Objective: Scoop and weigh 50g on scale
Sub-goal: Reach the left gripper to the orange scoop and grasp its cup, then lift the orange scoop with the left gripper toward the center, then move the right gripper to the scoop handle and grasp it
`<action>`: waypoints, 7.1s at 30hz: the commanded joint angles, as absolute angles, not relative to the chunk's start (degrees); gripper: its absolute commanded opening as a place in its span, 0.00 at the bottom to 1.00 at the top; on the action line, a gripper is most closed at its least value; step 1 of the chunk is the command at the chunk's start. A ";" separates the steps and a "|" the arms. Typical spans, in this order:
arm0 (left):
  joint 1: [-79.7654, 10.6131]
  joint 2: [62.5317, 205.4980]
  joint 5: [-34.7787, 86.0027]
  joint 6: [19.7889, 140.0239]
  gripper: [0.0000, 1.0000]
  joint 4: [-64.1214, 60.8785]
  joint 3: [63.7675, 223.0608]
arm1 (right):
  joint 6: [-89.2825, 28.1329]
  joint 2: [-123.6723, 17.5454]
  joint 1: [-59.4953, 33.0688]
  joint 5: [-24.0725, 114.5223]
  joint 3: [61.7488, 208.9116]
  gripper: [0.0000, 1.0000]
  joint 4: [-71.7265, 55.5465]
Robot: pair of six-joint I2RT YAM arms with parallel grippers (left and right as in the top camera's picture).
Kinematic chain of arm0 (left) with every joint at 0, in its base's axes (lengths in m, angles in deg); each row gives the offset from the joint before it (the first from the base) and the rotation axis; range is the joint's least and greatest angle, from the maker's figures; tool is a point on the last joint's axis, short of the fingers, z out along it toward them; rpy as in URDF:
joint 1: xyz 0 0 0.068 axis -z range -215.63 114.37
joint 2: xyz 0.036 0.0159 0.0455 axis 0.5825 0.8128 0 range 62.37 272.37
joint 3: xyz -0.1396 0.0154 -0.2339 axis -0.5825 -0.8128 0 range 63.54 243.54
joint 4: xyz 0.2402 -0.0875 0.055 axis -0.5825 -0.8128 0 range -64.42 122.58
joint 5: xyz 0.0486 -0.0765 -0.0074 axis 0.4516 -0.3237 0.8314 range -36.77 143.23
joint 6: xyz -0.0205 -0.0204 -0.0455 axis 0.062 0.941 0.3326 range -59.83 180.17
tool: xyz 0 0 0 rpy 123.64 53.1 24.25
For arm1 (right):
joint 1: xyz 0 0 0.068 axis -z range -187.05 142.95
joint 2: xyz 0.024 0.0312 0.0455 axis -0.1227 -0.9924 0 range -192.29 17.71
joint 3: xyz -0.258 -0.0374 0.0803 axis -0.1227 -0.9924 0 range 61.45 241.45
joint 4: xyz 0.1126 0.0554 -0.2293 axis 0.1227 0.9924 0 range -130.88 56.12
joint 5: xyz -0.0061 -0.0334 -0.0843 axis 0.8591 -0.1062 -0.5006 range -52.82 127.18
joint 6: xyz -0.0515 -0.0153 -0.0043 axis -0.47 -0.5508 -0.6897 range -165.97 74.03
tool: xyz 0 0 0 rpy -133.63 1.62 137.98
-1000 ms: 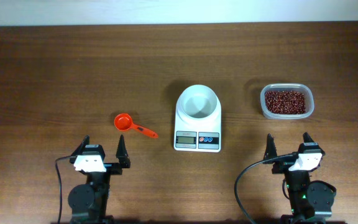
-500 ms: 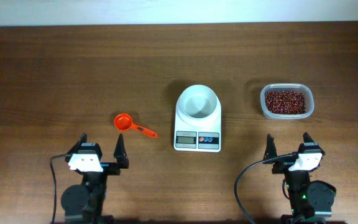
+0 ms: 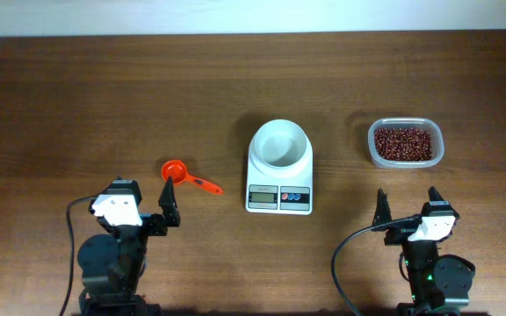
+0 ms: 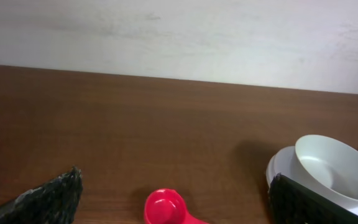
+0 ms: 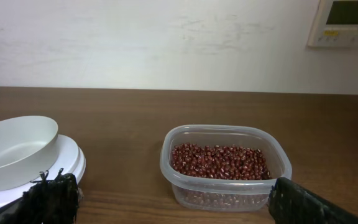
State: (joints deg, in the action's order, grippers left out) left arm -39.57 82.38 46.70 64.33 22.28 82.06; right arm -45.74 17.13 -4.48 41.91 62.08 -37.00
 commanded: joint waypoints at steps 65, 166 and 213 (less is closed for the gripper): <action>-39.75 155.88 48.61 113.53 0.46 7.79 111.52 | -45.55 17.50 -4.94 41.61 61.77 0.99 -36.60; -27.05 128.89 46.24 140.26 0.00 -28.56 111.59 | 15.61 17.52 -4.94 95.44 61.77 0.99 -44.12; -15.16 130.09 48.52 140.29 0.00 -20.58 111.59 | 32.07 -34.26 -51.04 54.90 61.77 0.97 -87.22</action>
State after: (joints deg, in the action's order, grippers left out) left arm -15.42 130.00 47.53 139.59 -20.49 111.15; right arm 32.22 -31.61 -50.51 55.18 62.03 -84.53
